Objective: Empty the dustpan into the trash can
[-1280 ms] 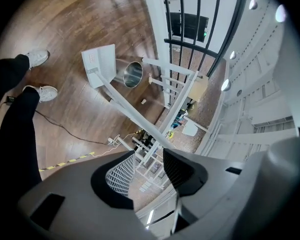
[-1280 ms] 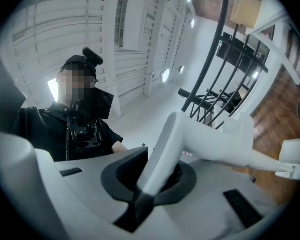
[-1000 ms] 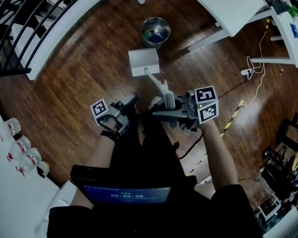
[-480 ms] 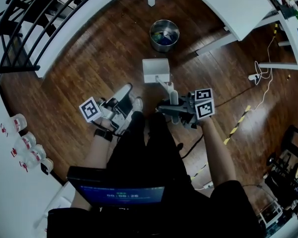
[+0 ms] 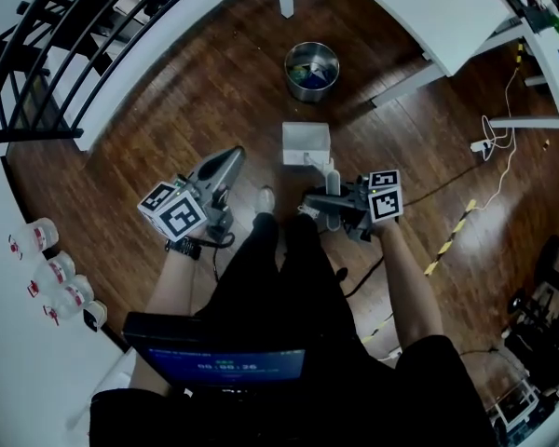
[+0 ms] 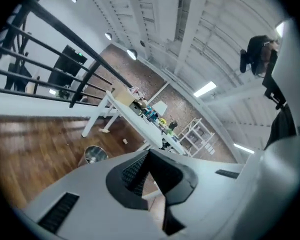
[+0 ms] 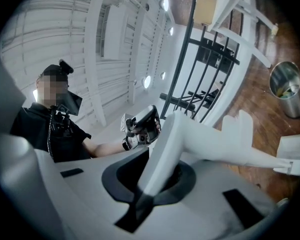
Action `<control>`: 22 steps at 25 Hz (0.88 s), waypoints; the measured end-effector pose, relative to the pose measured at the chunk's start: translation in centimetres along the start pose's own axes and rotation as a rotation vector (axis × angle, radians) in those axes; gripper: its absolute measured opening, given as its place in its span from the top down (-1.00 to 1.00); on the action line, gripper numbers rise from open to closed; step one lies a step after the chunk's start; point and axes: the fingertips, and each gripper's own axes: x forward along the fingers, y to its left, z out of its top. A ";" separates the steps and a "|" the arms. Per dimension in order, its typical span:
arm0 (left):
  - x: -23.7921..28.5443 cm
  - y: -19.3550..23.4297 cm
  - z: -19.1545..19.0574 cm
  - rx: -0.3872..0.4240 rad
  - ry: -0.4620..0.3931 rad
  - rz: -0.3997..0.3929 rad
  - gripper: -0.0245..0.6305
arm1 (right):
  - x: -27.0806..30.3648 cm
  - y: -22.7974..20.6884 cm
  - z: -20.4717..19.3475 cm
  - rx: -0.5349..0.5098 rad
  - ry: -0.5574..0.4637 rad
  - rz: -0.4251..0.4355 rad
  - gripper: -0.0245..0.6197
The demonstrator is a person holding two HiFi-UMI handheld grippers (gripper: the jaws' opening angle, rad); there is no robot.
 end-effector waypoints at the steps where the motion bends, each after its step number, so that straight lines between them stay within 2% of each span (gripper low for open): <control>1: 0.2 0.7 0.3 0.024 0.001 0.023 0.93 | -0.1 -0.2 0.0 0.002 -0.004 -0.006 0.85; 4: 0.6 2.2 2.1 0.145 -0.006 0.096 0.93 | -0.3 -0.7 0.1 0.005 -0.007 -0.017 0.85; 8: 1.0 1.6 4.3 0.448 -0.016 0.191 0.93 | -0.4 -1.5 -0.2 0.005 0.004 -0.033 0.86; 10: 0.9 1.2 5.3 0.531 -0.048 0.229 0.93 | -0.5 -1.7 -0.2 0.006 0.004 -0.040 0.87; 14: 0.6 1.2 7.3 0.595 -0.132 0.297 0.93 | -0.4 -2.0 0.0 0.010 -0.002 -0.037 0.87; 18: 0.4 1.3 8.2 0.678 -0.154 0.357 0.93 | -0.3 -2.1 -0.4 0.020 0.005 -0.038 0.88; 22: 0.4 1.1 8.7 0.699 -0.173 0.381 0.93 | -0.6 -2.2 -1.4 0.039 0.020 -0.040 0.89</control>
